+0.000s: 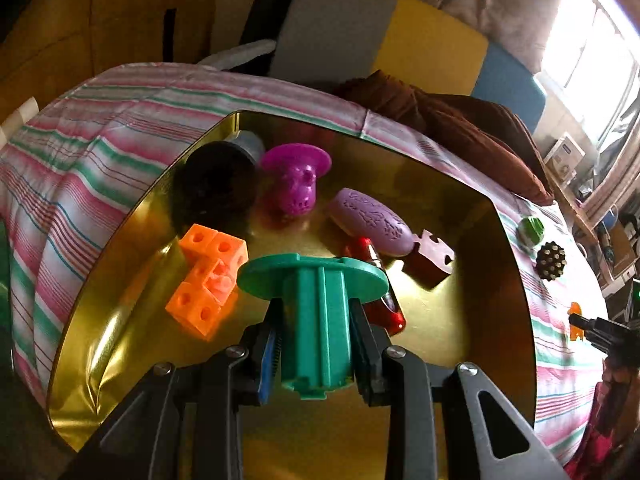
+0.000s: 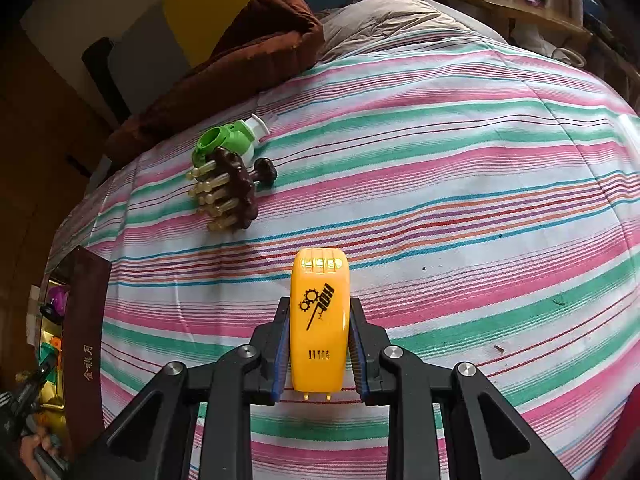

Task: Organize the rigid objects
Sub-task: 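Release the teal spool in the gold tray with the left gripper while the right releases the yellow piece there, then move the right gripper to the brown pegged brush and grasp it, then grasp the green plug-shaped piece with the left gripper while the right holds the brown brush, then carry the green plug piece into the gold tray with the left gripper and release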

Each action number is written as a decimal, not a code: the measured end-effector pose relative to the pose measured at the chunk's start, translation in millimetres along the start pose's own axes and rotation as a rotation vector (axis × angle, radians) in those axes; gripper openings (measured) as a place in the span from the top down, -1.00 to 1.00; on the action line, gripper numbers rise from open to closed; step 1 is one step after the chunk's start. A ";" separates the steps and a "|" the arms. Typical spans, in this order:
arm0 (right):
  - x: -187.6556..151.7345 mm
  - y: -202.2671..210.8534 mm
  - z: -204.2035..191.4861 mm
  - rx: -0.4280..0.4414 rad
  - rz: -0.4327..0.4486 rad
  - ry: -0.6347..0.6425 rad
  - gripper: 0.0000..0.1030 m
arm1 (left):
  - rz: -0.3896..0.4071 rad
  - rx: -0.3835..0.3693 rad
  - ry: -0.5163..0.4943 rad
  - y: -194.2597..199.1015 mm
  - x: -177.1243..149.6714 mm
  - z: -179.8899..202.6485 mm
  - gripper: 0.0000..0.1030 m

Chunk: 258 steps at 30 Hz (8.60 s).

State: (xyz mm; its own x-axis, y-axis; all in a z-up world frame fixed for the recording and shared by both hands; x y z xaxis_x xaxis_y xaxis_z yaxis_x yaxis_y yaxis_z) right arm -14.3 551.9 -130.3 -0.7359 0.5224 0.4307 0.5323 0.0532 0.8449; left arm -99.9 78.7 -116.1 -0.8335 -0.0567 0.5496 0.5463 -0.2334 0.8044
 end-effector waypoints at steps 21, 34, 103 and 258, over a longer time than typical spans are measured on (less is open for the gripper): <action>-1.8 -1.4 -2.4 -0.004 -0.004 0.013 0.49 | 0.128 0.067 -0.020 43.9 -20.2 -15.0 0.22; -12.0 16.4 -44.3 0.159 -0.013 0.043 0.49 | 0.164 -0.038 -0.064 61.9 -31.1 6.1 0.22; -100.6 11.8 -281.7 0.083 0.009 0.518 0.32 | 0.162 -0.178 -0.096 75.3 -47.0 13.3 0.22; 34.8 -28.2 0.5 0.062 -0.083 0.019 0.19 | 0.174 -0.358 -0.448 43.2 -54.9 231.4 -0.27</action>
State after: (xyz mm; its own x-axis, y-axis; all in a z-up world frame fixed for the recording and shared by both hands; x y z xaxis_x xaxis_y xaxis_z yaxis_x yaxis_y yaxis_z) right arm -54.7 569.0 -139.3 -0.7859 0.4981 0.3663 0.4935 0.1484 0.8570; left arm -11.4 296.4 -59.3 -0.5758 0.2734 0.7706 0.5451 -0.5742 0.6109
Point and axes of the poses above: each gripper's, at about its wrist camera, not at the fingertips, and y roughly against the way its jaws point, z to its right, x to its top, the point moved 4 cm from there along -y, roughly the way its jaws point, and after that the axes turned 1 degree about x, right-handed, at the moved point
